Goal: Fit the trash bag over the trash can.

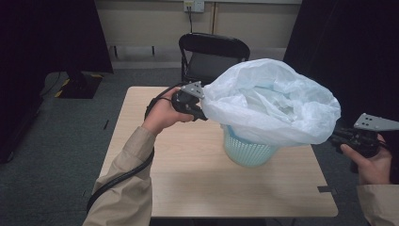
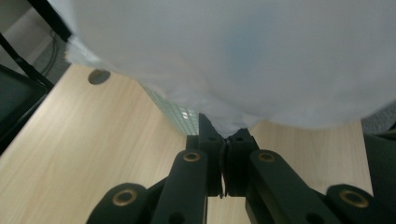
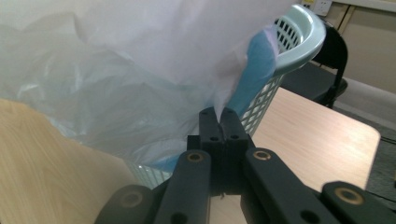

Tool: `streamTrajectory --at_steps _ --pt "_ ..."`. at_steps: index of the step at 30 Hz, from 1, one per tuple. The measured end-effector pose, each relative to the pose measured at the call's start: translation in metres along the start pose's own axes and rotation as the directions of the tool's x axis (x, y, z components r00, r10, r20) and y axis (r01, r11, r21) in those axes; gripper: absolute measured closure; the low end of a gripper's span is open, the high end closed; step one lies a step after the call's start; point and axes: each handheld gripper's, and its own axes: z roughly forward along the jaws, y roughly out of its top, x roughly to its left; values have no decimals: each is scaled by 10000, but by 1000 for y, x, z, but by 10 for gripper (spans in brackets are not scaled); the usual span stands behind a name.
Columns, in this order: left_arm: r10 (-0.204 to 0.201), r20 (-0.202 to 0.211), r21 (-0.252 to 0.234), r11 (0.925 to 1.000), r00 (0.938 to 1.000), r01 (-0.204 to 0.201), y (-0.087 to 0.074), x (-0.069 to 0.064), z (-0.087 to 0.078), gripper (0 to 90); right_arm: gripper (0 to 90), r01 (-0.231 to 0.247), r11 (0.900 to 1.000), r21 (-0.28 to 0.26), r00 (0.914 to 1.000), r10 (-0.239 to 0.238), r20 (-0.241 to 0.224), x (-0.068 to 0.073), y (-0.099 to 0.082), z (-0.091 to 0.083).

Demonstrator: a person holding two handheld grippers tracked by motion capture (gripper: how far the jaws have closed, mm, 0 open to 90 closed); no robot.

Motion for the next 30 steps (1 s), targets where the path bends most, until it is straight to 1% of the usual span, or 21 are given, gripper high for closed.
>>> streamTrajectory --at_steps 2,5,6,7,8,10,12,13,14,15,16,17,18,20,21,22,24,27,28,29,30 --pt "-172 146 -87 9998 9997 174 -3 0 2 883 900 -70 10000 -45 10000 70 -22 1 -2 2" --pt "-268 120 15 9996 9996 268 -5 1 7 885 900 -34 10000 -2 10000 34 14 1 -2 3" --pt "-383 139 53 9993 9992 382 -6 2 8 886 900 -43 10000 39 10000 43 15 0 -2 3" --pt "-340 234 179 9993 9991 336 -6 3 10 887 900 -20 10000 92 10000 19 76 0 -2 3" --pt "-269 186 240 9994 9995 264 -6 3 12 887 900 -14 9999 132 9999 12 119 -1 -2 3" --pt "-397 248 346 9986 9989 388 -7 5 17 889 900 -9 9998 193 9998 6 179 -2 -2 4" --pt "-621 306 140 9980 9976 617 -10 8 21 889 900 -94 9997 231 9998 89 191 -3 -4 6" --pt "-693 326 113 9976 9971 690 -11 10 24 889 900 -144 9996 239 9997 139 205 -4 -4 7" --pt "-761 221 143 9970 9969 758 -13 11 26 889 900 -178 9995 260 9997 173 189 -5 -5 8" --pt "-806 236 156 9967 9965 802 -14 12 29 889 900 -222 9993 300 9995 215 236 -6 -7 9" --pt "-879 290 123 9961 9957 875 -16 13 31 889 900 -298 9991 310 9993 291 224 -7 -8 10" --pt "-945 259 76 9955 9952 944 -18 14 34 889 900 -361 9989 315 9992 356 176 -8 -10 12" --pt "-1031 330 82 9947 9941 1029 -20 15 36 889 900 -414 9985 358 9989 405 250 -9 -12 13" --pt "-1224 303 -30 9925 9920 1225 -26 16 40 889 900 -562 9977 378 9983 555 186 -12 -16 15" --pt "-1224 303 -30 9925 9920 1225 -26 16 40 889 900 -562 9977 378 9983 555 186 -12 -16 15" --pt "-1329 168 -248 9908 9910 1332 -30 18 41 888 900 -681 9973 284 9976 676 172 -14 -19 17" --pt "-1328 168 -326 9905 9910 1333 -31 17 40 887 900 -705 9973 219 9975 703 85 -14 -19 17" --pt "-1275 131 -224 9916 9918 1278 -32 15 38 888 900 -563 9980 272 9982 558 216 -13 -19 17" --pt "-1342 -50 -311 9905 9909 1340 -34 16 37 889 900 -527 9981 325 9984 519 225 -13 -19 17" --pt "-1500 -171 -404 9880 9885 1492 -35 17 37 890 900 -516 9980 353 9985 510 177 -13 -19 18" --pt "-1666 -54 -544 9846 9860 1661 -37 18 39 890 900 -550 9978 363 9983 542 226 -14 -19 18"
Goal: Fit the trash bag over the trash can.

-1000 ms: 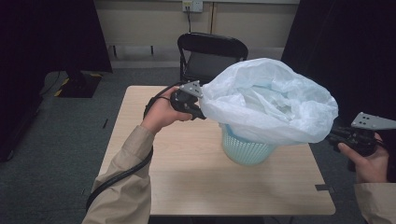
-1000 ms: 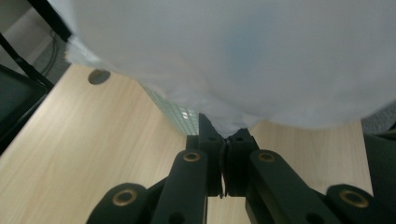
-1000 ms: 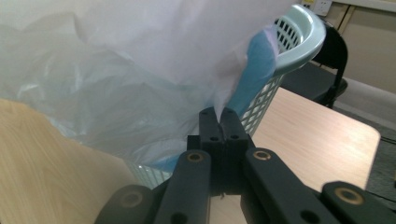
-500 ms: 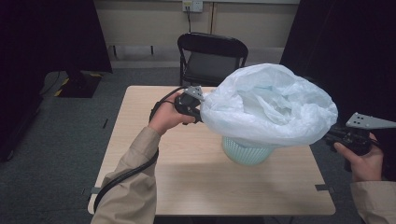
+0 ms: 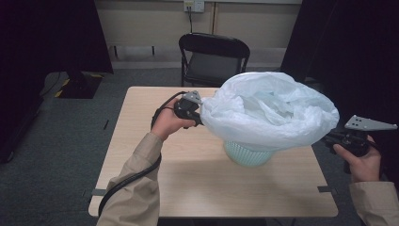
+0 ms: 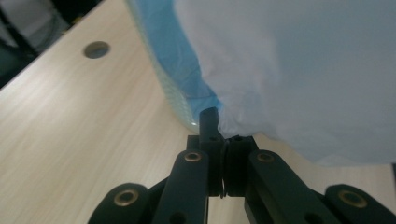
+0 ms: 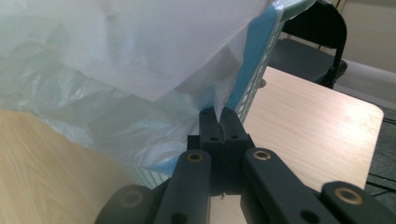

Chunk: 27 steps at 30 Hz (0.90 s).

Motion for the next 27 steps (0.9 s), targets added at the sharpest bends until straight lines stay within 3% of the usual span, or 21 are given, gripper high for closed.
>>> streamTrajectory --at_steps 7,10,13,16,18,20,24,27 --pt "-482 61 -970 9941 9988 485 -7 2 12 885 900 -198 9996 -220 9997 202 154 -2 -4 6" --pt "-378 275 -749 9964 9989 398 -10 -1 20 887 900 -134 9999 -72 9999 134 16 -1 -7 9" --pt "-658 279 -811 9944 9974 679 -12 2 25 889 900 -239 9997 -42 9997 239 27 -2 -10 13" --pt "-463 151 -898 9948 9988 475 -10 1 23 878 874 -269 9993 -249 9996 267 -91 -3 -10 13" --pt "-275 102 -865 9958 9996 283 -10 -3 18 841 794 -251 9988 -426 9997 250 -14 -2 -11 9" --pt "-126 -126 -1034 9946 9998 112 -10 -5 13 732 703 -316 9977 -607 9995 321 66 -1 -11 3" --pt "168 -807 -1350 9905 9966 -276 -16 -9 1 414 460 -219 9942 -1051 9991 255 328 3 -9 -11" --pt "415 -908 -1310 9899 9950 -532 -22 -16 -8 338 307 -63 9915 -1296 9991 117 408 8 -8 -22"
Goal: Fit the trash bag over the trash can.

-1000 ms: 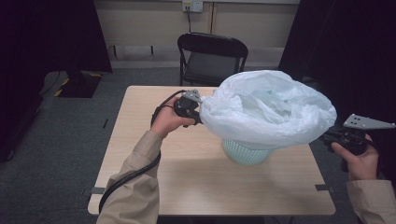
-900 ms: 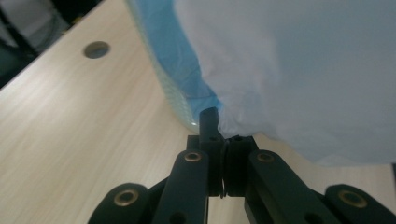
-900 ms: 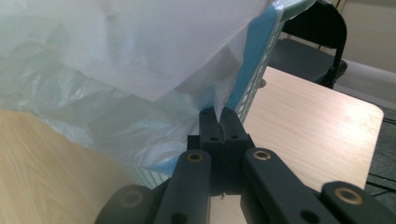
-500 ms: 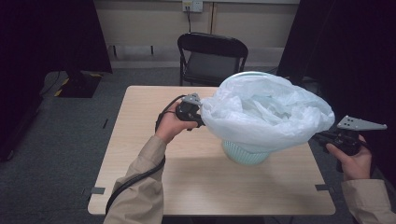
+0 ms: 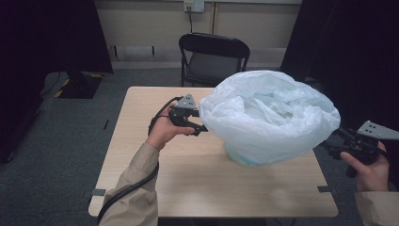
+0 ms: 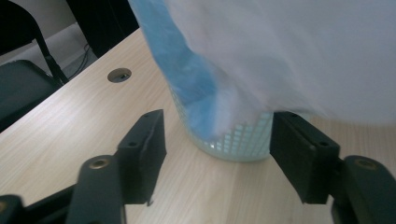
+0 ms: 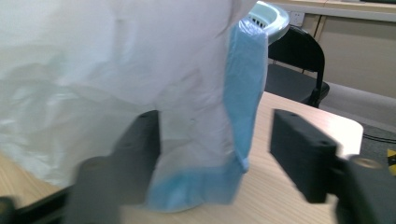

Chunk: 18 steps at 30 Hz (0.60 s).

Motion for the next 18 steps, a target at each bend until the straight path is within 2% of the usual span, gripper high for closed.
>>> streamTrajectory --at_steps 3,5,10,15,17,18 --pt "-69 -118 -114 9999 9999 67 -7 -4 -10 299 243 157 9999 18 9997 -158 159 5 4 -10" --pt "-255 -92 -254 9994 9996 252 -13 -7 -15 274 204 221 9997 74 9995 -222 226 8 7 -15" --pt "-464 13 -506 9976 9989 464 -25 -17 -26 236 165 258 9995 -205 9990 -251 373 14 14 -33" --pt "-670 32 -597 9960 9978 670 -42 -31 -35 202 121 311 9975 -633 9994 -302 144 24 29 -53" --pt "-707 112 -620 9955 9974 713 -49 -39 -38 193 97 568 9961 -677 9981 -581 -182 31 38 -60" --pt "-754 207 -678 9947 9969 767 -53 -44 -38 190 104 686 9948 -752 9973 -702 -194 36 44 -63"
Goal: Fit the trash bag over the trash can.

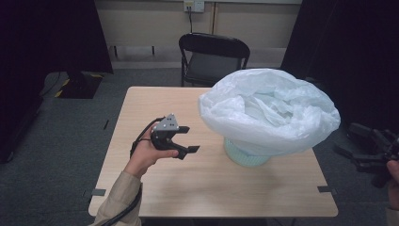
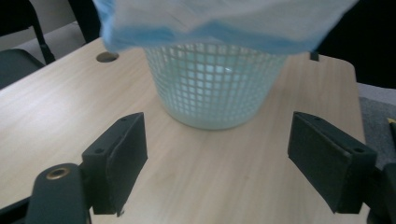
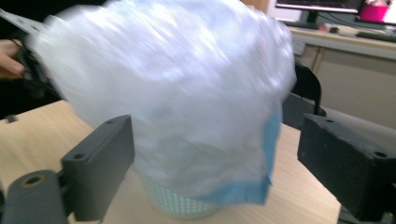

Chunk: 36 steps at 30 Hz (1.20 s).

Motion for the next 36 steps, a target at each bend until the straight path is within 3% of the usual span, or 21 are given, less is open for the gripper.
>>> streamTrajectory --at_steps 6,10,13,17,26,29,35,36 --pt "6 492 530 9986 9988 -32 -35 -21 3 154 101 755 9971 -75 9970 -756 -182 24 34 -3" --pt "-68 746 1040 9946 9972 -10 -58 -31 9 153 100 845 9962 -189 9939 -856 -696 33 49 3" --pt "-80 782 1413 9900 9969 -31 -72 -34 14 154 101 1022 9948 -33 9913 -1021 -827 38 59 12" --pt "36 819 1912 9814 9966 -192 -87 -37 19 155 102 914 9958 87 9888 -897 -1196 41 66 27" --pt "13 842 2649 9640 9964 -236 -116 -38 24 155 103 1245 9901 642 9805 -1129 -1606 49 83 61" --pt "231 744 2985 9534 9970 -443 -122 -36 23 155 103 1311 9882 796 9779 -1156 -1744 51 92 73" --pt "267 587 2882 9566 9979 -425 -129 -33 21 155 106 1363 9849 1067 9726 -1125 -2035 58 106 100" --pt "392 571 2962 9536 9976 -545 -128 -33 21 155 106 1371 9843 1108 9713 -1116 -2102 59 106 105"
